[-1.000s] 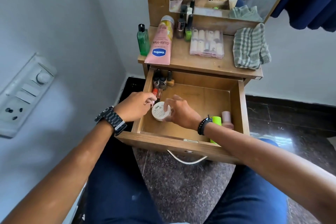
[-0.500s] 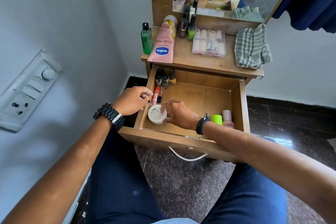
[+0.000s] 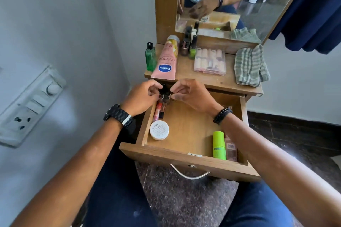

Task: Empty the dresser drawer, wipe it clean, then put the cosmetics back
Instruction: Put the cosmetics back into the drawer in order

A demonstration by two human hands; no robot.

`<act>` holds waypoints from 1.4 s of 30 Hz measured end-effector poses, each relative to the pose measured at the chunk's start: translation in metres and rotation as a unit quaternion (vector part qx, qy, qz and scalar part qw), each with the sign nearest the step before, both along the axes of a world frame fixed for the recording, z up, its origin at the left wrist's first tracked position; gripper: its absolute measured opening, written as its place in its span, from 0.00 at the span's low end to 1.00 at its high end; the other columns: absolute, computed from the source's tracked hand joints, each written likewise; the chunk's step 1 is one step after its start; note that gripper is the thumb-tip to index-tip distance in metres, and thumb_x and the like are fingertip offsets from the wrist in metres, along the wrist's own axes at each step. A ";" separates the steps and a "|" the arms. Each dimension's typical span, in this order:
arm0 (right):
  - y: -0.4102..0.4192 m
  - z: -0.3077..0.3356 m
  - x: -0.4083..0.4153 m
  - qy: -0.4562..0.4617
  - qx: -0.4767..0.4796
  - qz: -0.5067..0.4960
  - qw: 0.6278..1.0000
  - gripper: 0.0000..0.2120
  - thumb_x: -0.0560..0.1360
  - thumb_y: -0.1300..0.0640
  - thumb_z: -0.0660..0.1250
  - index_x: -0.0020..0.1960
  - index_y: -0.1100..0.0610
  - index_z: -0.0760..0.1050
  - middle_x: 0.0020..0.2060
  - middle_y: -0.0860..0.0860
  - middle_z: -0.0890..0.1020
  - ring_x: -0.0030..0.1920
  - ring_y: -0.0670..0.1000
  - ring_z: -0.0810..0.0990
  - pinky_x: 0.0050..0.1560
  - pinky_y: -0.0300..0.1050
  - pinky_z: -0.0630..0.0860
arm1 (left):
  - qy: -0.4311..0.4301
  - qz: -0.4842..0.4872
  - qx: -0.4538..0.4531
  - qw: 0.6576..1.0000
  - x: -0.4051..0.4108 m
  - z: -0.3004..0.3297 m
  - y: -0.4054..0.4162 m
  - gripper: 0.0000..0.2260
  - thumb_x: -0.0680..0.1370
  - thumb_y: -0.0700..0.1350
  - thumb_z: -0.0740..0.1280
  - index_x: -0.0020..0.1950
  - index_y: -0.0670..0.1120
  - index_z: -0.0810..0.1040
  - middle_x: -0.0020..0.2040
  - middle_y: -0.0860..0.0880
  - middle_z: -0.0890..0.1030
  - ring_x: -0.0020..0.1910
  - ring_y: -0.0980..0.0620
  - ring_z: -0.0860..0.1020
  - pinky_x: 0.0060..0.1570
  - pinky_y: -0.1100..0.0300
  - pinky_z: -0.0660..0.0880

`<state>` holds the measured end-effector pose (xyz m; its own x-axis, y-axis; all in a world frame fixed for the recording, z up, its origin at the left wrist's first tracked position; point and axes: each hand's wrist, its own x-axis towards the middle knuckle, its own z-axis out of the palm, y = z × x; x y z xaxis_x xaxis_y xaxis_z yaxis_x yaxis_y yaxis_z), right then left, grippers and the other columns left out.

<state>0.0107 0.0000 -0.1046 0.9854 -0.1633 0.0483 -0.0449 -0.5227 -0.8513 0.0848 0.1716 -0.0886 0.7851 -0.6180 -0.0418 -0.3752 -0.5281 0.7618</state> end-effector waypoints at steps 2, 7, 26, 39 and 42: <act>-0.006 0.012 0.013 -0.023 -0.001 -0.026 0.999 0.05 0.71 0.65 0.71 0.46 0.58 0.78 0.38 0.44 0.80 0.34 0.35 0.79 0.40 0.30 0.75 | -0.030 0.036 -0.027 0.999 0.009 0.004 -0.006 0.09 0.75 0.37 0.66 0.55 0.42 0.76 0.46 0.49 0.78 0.39 0.56 0.74 0.40 0.69 0.72; -0.022 0.025 0.044 -0.058 -0.028 -0.121 0.990 0.04 0.72 0.62 0.71 0.47 0.60 0.78 0.43 0.49 0.82 0.38 0.38 0.77 0.38 0.27 0.75 | -0.079 0.180 -0.078 0.977 0.038 0.002 -0.022 0.10 0.73 0.40 0.69 0.50 0.41 0.70 0.48 0.48 0.74 0.43 0.53 0.73 0.35 0.70 0.69; -0.005 0.013 0.101 0.049 0.002 -0.245 0.968 0.25 0.71 0.54 0.73 0.58 0.59 0.62 0.54 0.57 0.79 0.51 0.55 0.82 0.46 0.49 0.82 | -0.071 0.248 -0.141 0.956 0.075 -0.011 -0.051 0.11 0.75 0.44 0.68 0.54 0.39 0.75 0.53 0.43 0.80 0.47 0.54 0.77 0.33 0.70 0.71; -0.008 0.041 0.044 0.023 0.171 -0.242 0.955 0.22 0.71 0.60 0.72 0.62 0.58 0.69 0.50 0.55 0.80 0.46 0.51 0.84 0.43 0.47 0.83 | -0.102 0.227 -0.188 0.950 0.046 0.006 -0.018 0.13 0.75 0.44 0.69 0.56 0.38 0.76 0.53 0.43 0.80 0.46 0.55 0.76 0.31 0.80 0.69; -0.018 0.049 0.014 0.022 0.210 -0.216 0.953 0.16 0.72 0.61 0.71 0.56 0.58 0.70 0.50 0.58 0.82 0.46 0.53 0.84 0.46 0.50 0.83 | -0.114 0.211 -0.182 0.954 0.031 0.011 -0.010 0.14 0.74 0.45 0.69 0.56 0.38 0.76 0.53 0.44 0.80 0.46 0.55 0.75 0.32 0.82 0.68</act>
<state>0.0244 -0.0178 -0.0559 0.8218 -0.5494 -0.1507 -0.2194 -0.0612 -0.9737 0.1158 0.1612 -0.0776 0.9304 -0.1857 0.3161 -0.3649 -0.3851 0.8477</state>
